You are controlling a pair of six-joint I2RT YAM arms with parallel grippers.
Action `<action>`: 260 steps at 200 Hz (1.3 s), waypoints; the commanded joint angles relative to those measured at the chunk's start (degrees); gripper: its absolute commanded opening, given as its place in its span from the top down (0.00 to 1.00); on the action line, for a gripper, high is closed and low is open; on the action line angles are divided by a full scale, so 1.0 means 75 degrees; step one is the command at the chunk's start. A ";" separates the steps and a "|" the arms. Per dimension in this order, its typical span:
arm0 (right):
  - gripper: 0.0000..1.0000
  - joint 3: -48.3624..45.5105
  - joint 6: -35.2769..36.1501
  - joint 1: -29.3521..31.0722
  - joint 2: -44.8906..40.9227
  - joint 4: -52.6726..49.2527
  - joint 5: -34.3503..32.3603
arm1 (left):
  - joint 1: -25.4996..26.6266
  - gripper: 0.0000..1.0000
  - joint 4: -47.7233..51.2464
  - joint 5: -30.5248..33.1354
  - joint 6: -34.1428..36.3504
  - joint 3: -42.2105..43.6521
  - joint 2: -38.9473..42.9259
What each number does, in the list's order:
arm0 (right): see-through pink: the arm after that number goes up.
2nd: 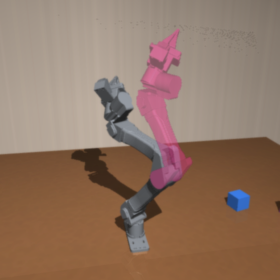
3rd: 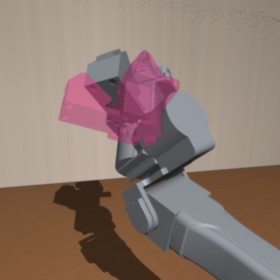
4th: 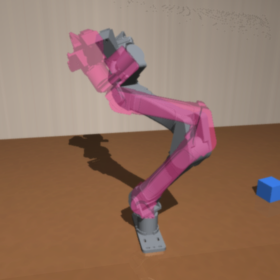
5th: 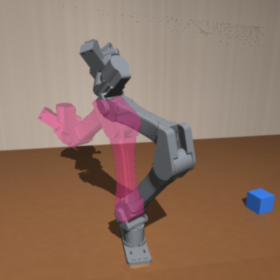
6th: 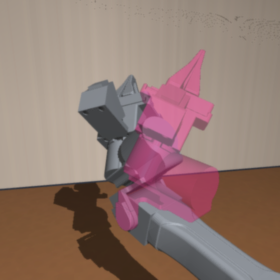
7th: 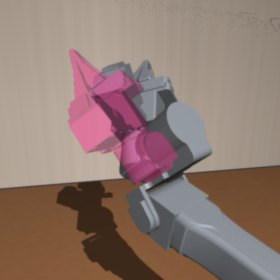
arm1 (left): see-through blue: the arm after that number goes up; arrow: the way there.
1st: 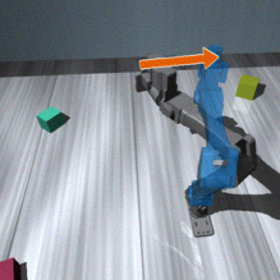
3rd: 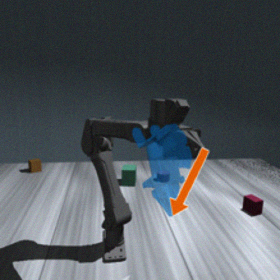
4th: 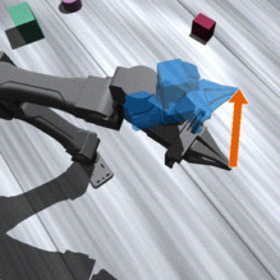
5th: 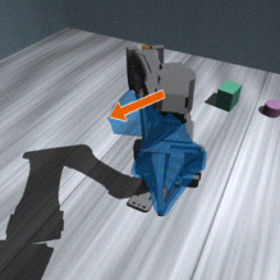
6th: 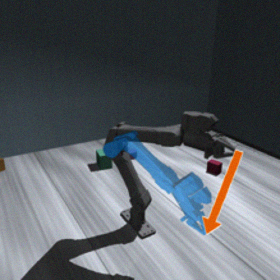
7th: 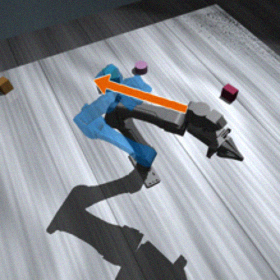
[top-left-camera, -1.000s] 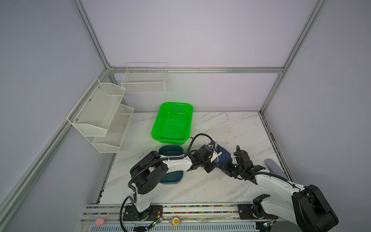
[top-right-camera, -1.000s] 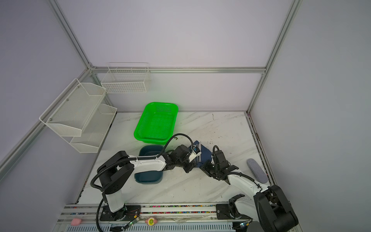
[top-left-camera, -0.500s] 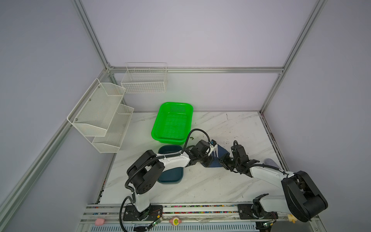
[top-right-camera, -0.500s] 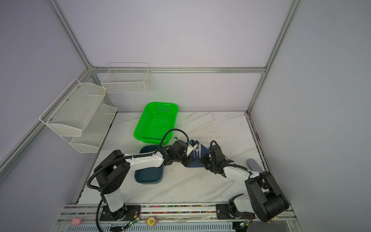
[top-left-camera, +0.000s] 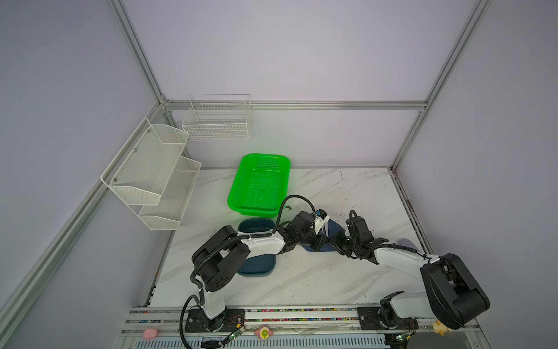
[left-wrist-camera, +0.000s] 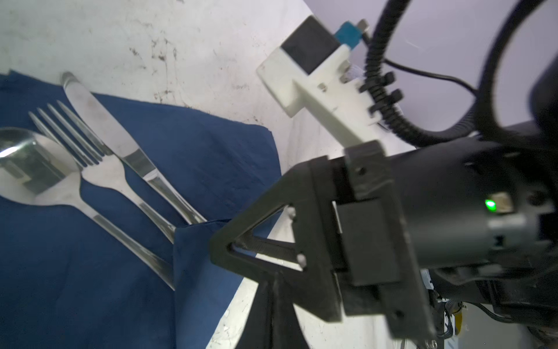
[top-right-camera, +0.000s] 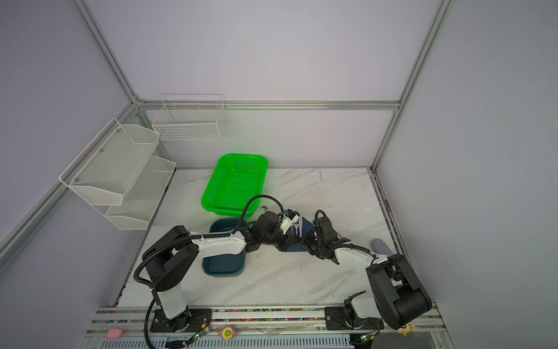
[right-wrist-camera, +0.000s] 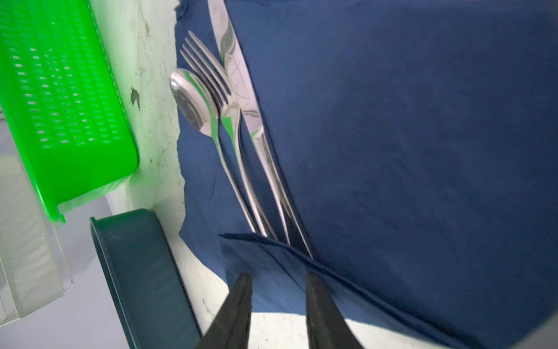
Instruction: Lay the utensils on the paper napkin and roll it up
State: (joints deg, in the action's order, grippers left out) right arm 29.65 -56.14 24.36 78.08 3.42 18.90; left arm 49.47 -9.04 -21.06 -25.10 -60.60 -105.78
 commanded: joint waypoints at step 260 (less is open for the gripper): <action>0.79 0.1002 0.2107 -0.0036 -0.0255 -0.2905 -0.1189 | -0.0058 1.00 0.2189 0.1213 -0.0186 -0.0249 -0.0442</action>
State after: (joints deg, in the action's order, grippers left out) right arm 35.79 -44.51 24.27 74.72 -15.68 9.91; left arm 48.82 3.05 -14.68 -27.31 -60.75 -109.49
